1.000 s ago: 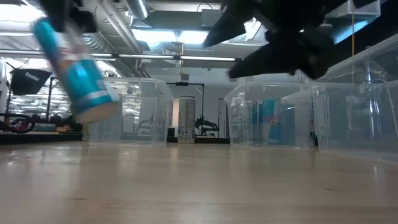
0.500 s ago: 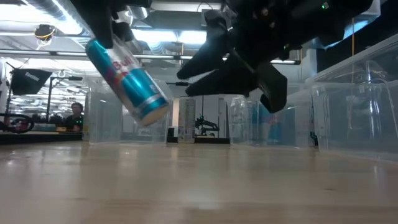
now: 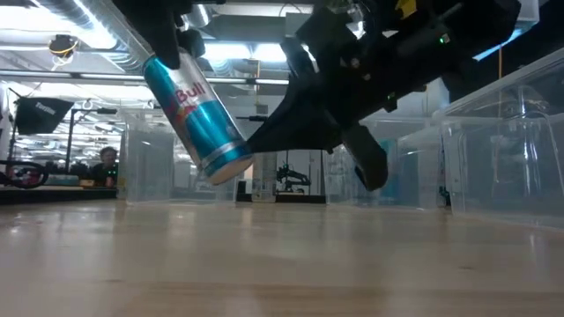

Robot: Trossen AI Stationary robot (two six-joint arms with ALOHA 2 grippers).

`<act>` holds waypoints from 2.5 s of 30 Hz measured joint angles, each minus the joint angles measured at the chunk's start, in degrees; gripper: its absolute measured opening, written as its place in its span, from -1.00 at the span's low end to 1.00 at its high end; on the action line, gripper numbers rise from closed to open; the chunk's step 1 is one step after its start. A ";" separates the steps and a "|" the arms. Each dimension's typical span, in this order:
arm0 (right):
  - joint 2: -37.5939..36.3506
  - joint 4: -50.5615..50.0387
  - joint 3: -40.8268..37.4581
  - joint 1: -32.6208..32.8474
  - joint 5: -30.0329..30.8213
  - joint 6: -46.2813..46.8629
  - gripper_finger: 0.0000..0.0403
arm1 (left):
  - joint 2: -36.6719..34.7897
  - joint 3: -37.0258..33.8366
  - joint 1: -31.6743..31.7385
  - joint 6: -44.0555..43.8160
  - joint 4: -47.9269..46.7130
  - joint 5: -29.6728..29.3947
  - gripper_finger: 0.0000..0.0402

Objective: Sort soda cans
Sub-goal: Put the blue soda can into the top right transparent bin

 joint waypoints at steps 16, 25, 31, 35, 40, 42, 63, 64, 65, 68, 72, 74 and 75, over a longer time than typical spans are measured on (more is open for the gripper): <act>0.62 -6.71 0.00 -0.29 0.82 -0.48 -0.97 | 5.39 -1.27 3.01 4.54 8.78 -1.41 0.09; -10.68 -26.38 0.09 1.21 -1.81 1.34 -0.95 | 7.91 -0.52 3.41 5.91 11.66 -0.93 0.23; -10.87 -26.60 0.08 1.57 -0.19 0.88 -0.95 | 8.02 2.08 3.93 5.57 6.64 0.66 0.10; -8.08 -24.98 -0.04 1.51 2.78 0.89 -0.95 | 7.96 2.34 3.89 6.01 4.96 0.68 0.04; -4.67 -17.31 0.07 1.09 3.02 -0.77 -0.95 | 7.96 2.82 3.89 6.58 3.53 0.66 0.04; -3.13 -14.63 -0.02 1.01 1.88 -0.92 -0.95 | 7.96 3.96 3.70 6.68 1.27 0.62 0.04; 7.13 7.35 0.22 -1.88 -0.39 -3.91 -0.95 | 7.82 5.95 2.96 9.86 3.69 0.06 -0.54; 7.13 7.28 0.22 -1.88 -0.41 -3.86 -0.95 | 7.71 5.95 2.97 9.80 3.35 0.05 -0.56; 7.16 7.19 0.22 -1.88 -0.46 -3.84 -0.95 | 7.56 5.95 2.97 9.50 2.62 0.05 -0.57; 7.01 6.99 0.21 -1.88 -0.46 -3.86 -0.95 | 6.63 5.92 2.97 7.39 -1.67 0.05 -0.58; 5.66 4.34 -0.04 -1.88 -0.61 -4.10 -0.95 | 4.98 5.92 2.45 4.64 -7.67 0.11 -0.45; 4.91 3.23 -0.10 -1.88 -0.94 -4.23 -0.95 | 4.76 5.92 2.12 3.99 -10.11 -0.13 -0.32; 4.56 2.81 -0.15 -1.88 -0.94 -4.23 -0.95 | 4.76 5.92 2.09 3.94 -11.60 -0.52 -0.24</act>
